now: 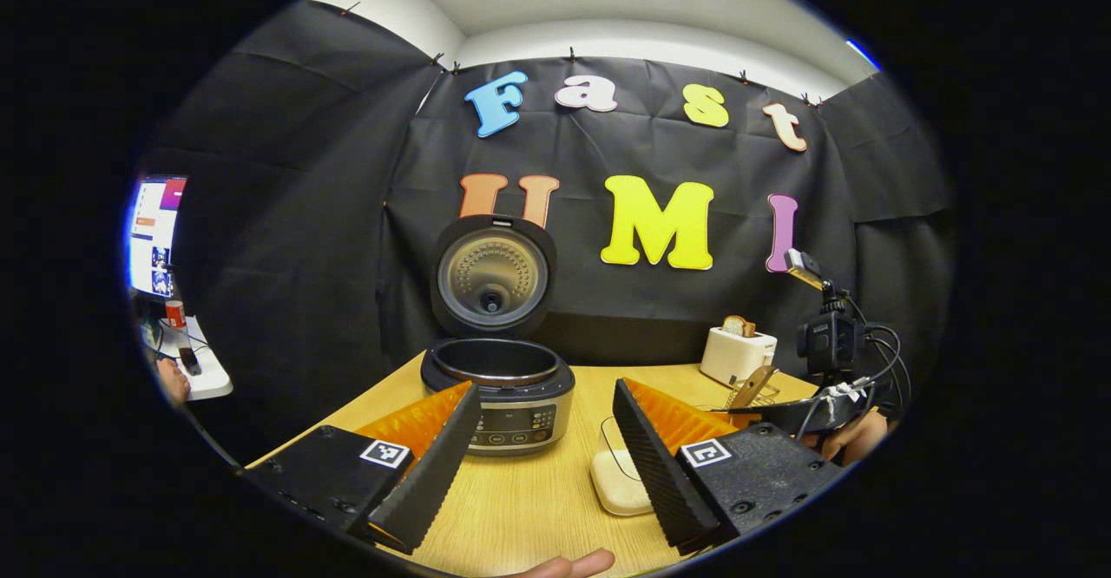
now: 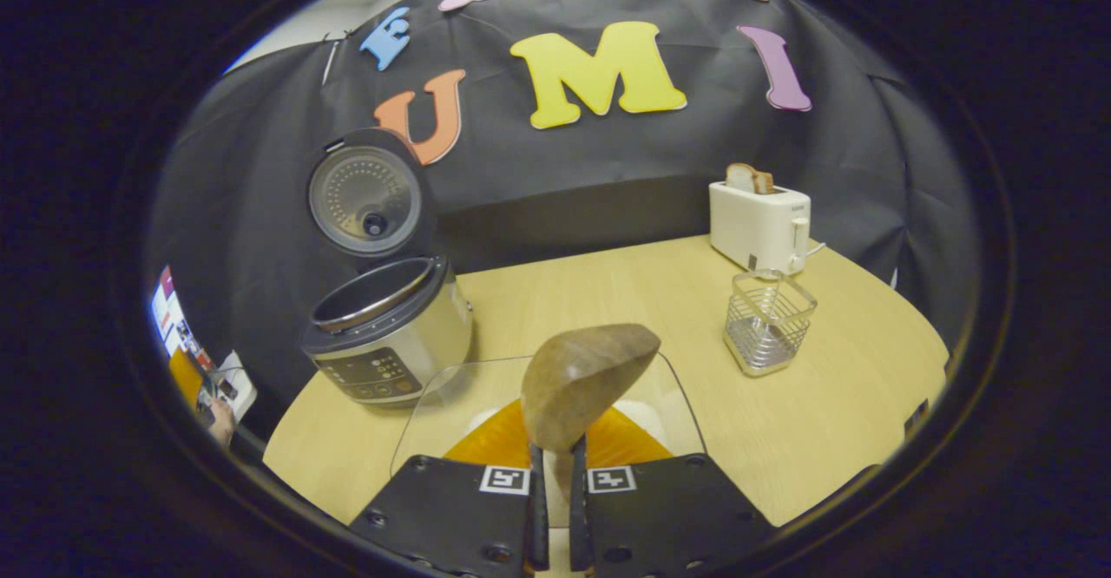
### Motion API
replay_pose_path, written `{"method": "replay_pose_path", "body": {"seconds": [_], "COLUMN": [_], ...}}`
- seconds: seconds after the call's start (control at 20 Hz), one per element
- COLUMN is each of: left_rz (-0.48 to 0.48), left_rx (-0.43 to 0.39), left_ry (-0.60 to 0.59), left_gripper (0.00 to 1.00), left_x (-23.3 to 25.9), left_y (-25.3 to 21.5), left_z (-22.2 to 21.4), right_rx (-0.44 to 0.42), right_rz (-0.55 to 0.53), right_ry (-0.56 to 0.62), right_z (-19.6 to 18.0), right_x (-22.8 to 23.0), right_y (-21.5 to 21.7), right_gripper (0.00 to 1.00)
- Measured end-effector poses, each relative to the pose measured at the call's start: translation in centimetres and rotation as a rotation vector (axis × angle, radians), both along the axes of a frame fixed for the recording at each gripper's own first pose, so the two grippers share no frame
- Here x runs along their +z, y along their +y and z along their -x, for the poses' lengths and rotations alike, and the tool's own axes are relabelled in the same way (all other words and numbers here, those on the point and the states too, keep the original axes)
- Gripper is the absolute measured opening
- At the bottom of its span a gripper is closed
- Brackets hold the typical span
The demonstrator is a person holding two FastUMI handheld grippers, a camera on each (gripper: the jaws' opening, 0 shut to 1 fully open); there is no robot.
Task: Close the left gripper, press the button to open the rice cooker; take a wooden spoon from the chopstick holder with the right hand, scoop a spoonful of rice and pour it into the rice cooker, then put the wooden spoon back into the chopstick holder.
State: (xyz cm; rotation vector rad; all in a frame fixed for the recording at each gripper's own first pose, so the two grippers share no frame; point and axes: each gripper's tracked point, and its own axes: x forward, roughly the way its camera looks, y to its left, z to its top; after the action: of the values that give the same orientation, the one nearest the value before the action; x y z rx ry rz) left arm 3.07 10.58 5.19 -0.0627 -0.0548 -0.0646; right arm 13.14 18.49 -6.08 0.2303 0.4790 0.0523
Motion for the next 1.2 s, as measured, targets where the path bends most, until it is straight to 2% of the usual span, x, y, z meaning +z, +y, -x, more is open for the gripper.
{"method": "replay_pose_path", "body": {"seconds": [0.1, 0.15, 0.35, 0.6, 0.75, 1.0, 1.2], "left_rz": [0.015, 0.025, 0.052, 0.055, 0.053, 0.047, 0.033], "left_rx": [0.004, 0.009, 0.027, 0.022, 0.024, 0.027, 0.039], "left_ry": [0.011, 0.015, 0.026, 0.035, 0.04, 0.057, 0.071], "left_gripper": [1.0, 0.98, 0.98, 0.98, 0.98, 0.98, 0.98], "left_x": [-0.3, -0.4, -0.5, -1.0, -1.0, -1.6, -2.1], "left_y": [0.3, 0.5, 1.2, 0.9, 1.0, 0.8, 1.0], "left_z": [-0.2, -0.3, -0.4, -0.6, -0.8, -1.1, -1.5], "right_rx": [-0.012, -0.025, -0.076, -0.077, -0.085, -0.083, -0.091], "right_rz": [-0.026, -0.049, -0.178, -0.361, -0.496, -0.793, -0.961], "right_ry": [0.001, -0.002, 0.016, 0.087, 0.148, 0.277, 0.32], "right_z": [0.2, 0.2, -0.1, -0.6, -1.1, -1.5, -1.6], "right_x": [0.2, 0.2, -0.2, -1.4, -2.2, -2.7, -2.3], "right_y": [-0.3, -0.3, 0.2, 1.6, 1.5, 1.9, 1.7], "right_gripper": [0.06, 0.06, 0.06, 0.06, 0.06, 0.06, 0.06]}}
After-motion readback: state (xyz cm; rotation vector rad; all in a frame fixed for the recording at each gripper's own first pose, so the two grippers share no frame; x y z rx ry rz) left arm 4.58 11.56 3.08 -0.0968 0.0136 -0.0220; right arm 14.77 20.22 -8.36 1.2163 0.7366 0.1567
